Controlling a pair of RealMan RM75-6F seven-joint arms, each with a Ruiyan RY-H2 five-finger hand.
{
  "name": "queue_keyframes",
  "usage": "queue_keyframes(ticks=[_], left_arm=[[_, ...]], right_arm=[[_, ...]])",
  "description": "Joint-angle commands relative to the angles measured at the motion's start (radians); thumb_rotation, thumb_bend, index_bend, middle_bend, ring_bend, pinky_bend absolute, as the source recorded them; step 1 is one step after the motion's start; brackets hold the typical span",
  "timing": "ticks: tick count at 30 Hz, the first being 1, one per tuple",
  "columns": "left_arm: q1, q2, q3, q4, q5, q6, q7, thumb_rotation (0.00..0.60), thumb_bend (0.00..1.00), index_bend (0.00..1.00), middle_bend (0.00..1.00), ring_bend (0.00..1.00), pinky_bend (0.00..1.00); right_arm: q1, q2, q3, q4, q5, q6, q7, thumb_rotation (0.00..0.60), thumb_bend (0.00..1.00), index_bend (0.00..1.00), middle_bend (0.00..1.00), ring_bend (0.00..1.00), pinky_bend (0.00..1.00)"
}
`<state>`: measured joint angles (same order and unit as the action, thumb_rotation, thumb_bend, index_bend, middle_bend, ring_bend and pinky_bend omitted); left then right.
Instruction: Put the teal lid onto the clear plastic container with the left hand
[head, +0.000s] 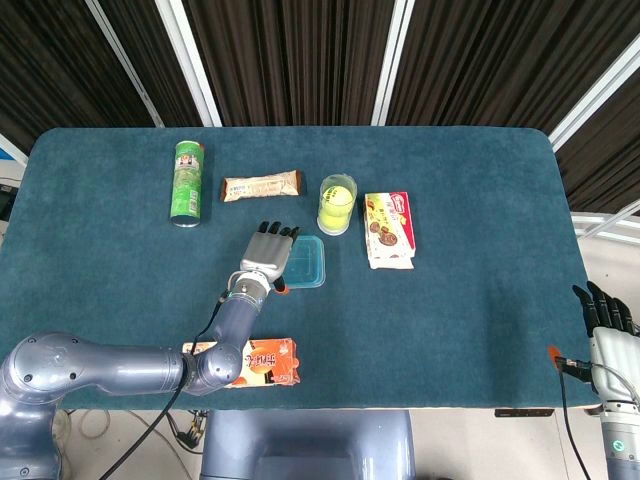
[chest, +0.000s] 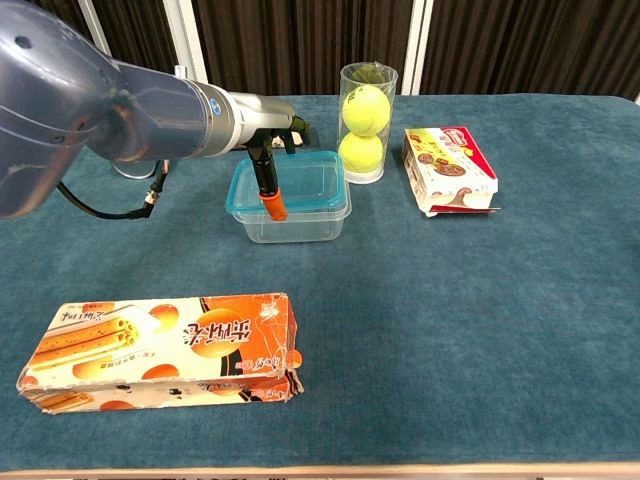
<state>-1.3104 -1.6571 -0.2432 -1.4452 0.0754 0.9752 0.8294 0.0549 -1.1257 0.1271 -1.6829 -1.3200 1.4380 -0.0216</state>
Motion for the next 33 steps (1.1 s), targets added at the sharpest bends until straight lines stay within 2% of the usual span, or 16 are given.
queue_keyframes(ticks=[1,33], left_arm=[[0.001,-0.001,-0.001,0.0,0.002,-0.001,0.004,0.6,0.32,0.11,0.33,0.0,0.0],[0.015,-0.03,-0.02,0.039,0.006,-0.022,0.021,0.6,0.32,0.11,0.33,0.0,0.0]], right_arm=[[0.0,0.0,0.0,0.0,0.001,0.0,0.0,0.6,0.29,0.1,0.0,0.0,0.0],[0.0,0.002,0.002,-0.005,0.009,-0.003,0.002,0.6,0.29,0.1,0.0,0.0,0.0]])
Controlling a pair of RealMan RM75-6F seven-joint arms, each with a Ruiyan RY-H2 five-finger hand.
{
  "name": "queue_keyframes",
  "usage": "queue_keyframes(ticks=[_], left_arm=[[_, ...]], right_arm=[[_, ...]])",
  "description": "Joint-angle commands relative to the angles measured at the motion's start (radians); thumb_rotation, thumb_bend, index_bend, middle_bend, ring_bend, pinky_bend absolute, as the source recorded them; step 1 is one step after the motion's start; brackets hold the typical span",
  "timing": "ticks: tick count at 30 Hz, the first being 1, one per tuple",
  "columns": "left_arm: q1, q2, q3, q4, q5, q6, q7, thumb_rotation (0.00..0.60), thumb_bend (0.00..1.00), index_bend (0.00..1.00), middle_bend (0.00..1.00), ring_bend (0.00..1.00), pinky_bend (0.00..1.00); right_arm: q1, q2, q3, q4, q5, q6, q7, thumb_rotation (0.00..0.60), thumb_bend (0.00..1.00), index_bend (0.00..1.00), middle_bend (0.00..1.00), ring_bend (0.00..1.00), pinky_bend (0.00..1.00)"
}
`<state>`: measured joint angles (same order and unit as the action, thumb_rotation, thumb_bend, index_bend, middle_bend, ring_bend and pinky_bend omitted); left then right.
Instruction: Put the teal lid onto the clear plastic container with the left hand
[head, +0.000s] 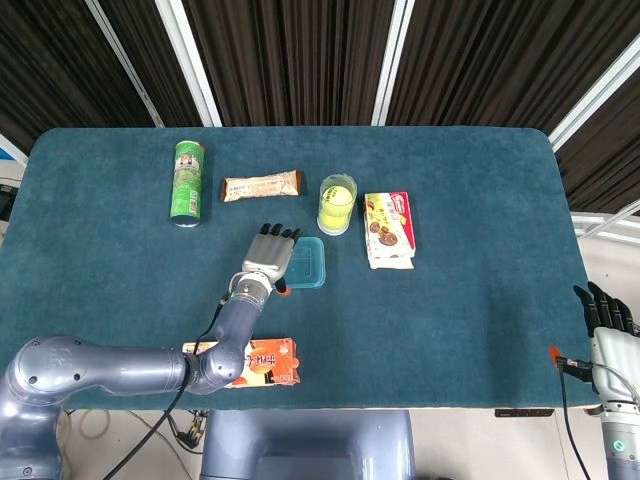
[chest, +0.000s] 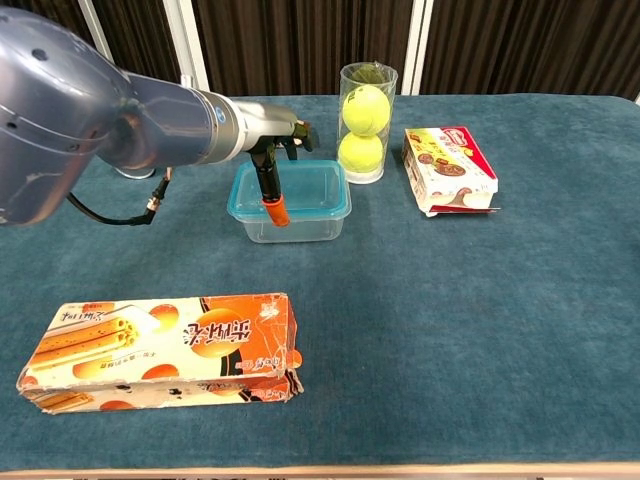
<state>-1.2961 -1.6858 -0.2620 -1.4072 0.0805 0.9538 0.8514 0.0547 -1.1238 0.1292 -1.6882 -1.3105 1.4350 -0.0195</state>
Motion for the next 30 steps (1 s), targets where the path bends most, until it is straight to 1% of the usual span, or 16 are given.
queue_keyframes(ticks=[1,24,30], left_arm=[[0.001,-0.002,-0.002,0.002,0.002,-0.001,-0.001,0.6,0.32,0.11,0.33,0.0,0.0],[0.021,-0.001,-0.002,0.0,0.018,-0.005,-0.006,0.6,0.31,0.11,0.32,0.0,0.0],[0.026,0.0,0.006,-0.007,0.03,0.0,-0.005,0.6,0.31,0.11,0.32,0.0,0.0]], right_arm=[[0.0,0.0,0.0,0.0,0.0,0.0,0.0,0.6,0.29,0.1,0.0,0.0,0.0],[0.0,-0.001,0.0,0.0,0.001,0.001,0.0,0.6,0.29,0.1,0.0,0.0,0.0],[0.0,-0.001,0.0,-0.001,0.001,0.001,-0.001,0.6,0.29,0.1,0.0,0.0,0.0]])
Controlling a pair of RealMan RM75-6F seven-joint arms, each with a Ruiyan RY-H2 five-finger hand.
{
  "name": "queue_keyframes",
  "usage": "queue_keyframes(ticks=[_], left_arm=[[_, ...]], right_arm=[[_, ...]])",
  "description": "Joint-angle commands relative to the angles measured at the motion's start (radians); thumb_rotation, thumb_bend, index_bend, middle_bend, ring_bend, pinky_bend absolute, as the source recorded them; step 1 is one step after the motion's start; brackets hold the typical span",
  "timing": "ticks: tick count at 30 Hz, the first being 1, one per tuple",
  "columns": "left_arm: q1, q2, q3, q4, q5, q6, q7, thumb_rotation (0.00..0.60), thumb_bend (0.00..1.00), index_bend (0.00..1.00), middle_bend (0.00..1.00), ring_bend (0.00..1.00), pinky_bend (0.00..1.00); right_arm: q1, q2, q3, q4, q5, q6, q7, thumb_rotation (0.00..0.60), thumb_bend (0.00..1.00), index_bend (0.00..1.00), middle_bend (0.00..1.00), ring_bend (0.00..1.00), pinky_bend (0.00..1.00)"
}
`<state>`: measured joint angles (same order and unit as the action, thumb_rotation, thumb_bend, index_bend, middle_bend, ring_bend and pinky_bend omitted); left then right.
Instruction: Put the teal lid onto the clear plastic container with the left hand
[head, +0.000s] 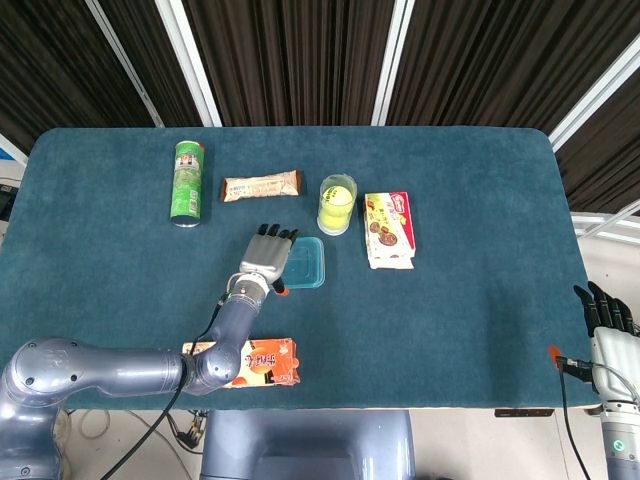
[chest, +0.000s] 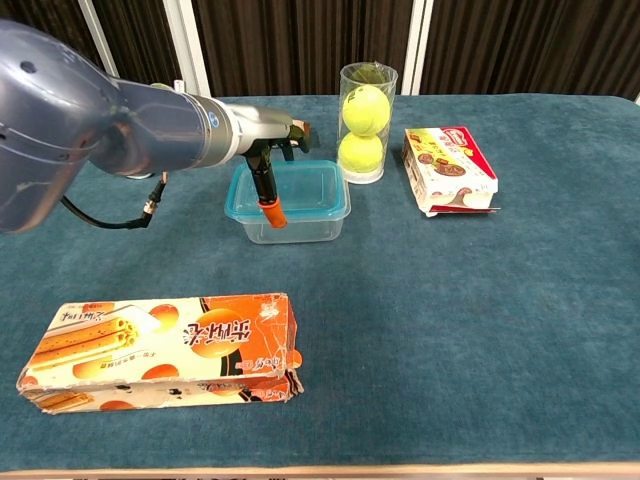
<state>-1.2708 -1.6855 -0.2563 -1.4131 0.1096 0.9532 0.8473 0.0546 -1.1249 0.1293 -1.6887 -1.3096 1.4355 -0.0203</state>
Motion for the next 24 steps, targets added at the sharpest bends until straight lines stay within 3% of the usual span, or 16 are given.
queue_keyframes(ticks=[1,24], left_arm=[[0.002,-0.001,0.0,-0.001,0.002,0.0,-0.003,0.6,0.31,0.11,0.32,0.0,0.0],[0.031,-0.005,0.004,0.013,0.041,0.006,-0.023,0.6,0.3,0.11,0.31,0.0,0.0]], right_arm=[[0.0,0.0,0.0,0.0,0.0,0.0,0.0,0.6,0.29,0.1,0.0,0.0,0.0],[0.0,0.0,0.0,-0.003,0.004,-0.003,0.002,0.6,0.29,0.1,0.0,0.0,0.0]])
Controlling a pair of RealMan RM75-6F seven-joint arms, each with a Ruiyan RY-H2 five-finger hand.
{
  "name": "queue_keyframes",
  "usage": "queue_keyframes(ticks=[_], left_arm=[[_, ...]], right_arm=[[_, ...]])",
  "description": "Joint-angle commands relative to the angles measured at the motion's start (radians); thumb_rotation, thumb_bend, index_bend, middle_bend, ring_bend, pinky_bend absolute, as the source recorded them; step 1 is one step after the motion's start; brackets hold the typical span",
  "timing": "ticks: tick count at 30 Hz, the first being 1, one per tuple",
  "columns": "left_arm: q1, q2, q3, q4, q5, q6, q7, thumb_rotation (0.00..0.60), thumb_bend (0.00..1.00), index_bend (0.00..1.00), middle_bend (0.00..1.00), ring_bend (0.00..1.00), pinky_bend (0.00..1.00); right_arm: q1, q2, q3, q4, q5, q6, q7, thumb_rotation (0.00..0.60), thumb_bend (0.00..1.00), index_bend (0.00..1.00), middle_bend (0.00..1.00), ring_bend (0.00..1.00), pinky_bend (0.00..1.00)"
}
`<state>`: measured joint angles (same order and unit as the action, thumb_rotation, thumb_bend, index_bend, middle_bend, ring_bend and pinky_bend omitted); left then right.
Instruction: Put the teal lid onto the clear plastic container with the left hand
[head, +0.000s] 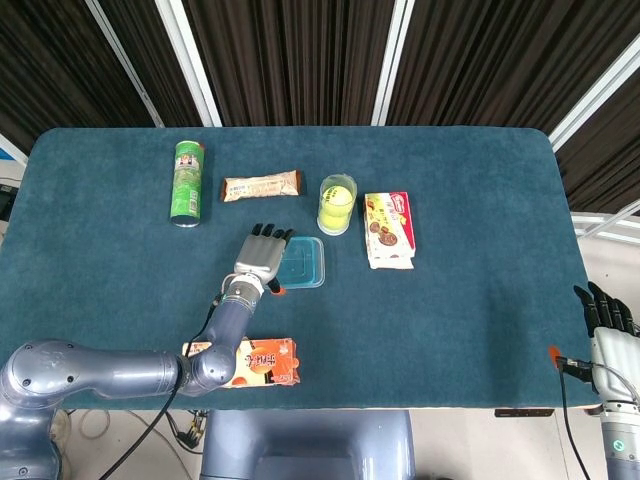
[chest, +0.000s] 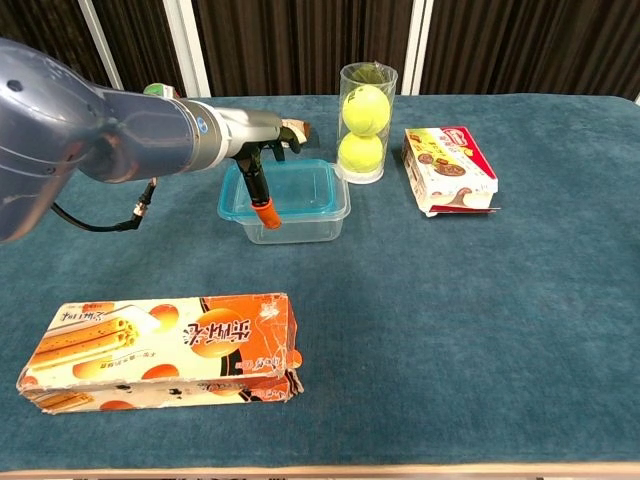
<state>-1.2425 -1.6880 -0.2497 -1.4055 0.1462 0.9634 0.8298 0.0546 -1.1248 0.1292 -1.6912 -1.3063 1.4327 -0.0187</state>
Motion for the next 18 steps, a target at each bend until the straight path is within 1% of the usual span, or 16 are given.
queue_keyframes(ticks=[1,9,14,18], left_arm=[[0.003,-0.003,-0.006,0.01,0.007,-0.008,-0.01,0.6,0.3,0.11,0.31,0.0,0.0],[0.01,-0.016,-0.024,0.022,0.055,-0.033,-0.053,0.6,0.3,0.11,0.31,0.0,0.0],[0.009,-0.021,-0.024,0.018,0.08,-0.039,-0.064,0.6,0.3,0.11,0.31,0.0,0.0],[0.005,-0.027,-0.021,0.023,0.074,-0.042,-0.058,0.6,0.3,0.11,0.31,0.0,0.0]], right_arm=[[0.0,0.0,0.0,-0.001,0.001,0.0,0.0,0.6,0.29,0.1,0.0,0.0,0.0],[0.0,0.001,0.001,-0.002,0.004,-0.001,0.0,0.6,0.29,0.1,0.0,0.0,0.0],[0.0,0.002,0.002,-0.002,0.004,-0.002,0.002,0.6,0.29,0.1,0.0,0.0,0.0],[0.0,0.003,0.002,-0.003,0.005,-0.003,0.004,0.6,0.29,0.1,0.0,0.0,0.0]])
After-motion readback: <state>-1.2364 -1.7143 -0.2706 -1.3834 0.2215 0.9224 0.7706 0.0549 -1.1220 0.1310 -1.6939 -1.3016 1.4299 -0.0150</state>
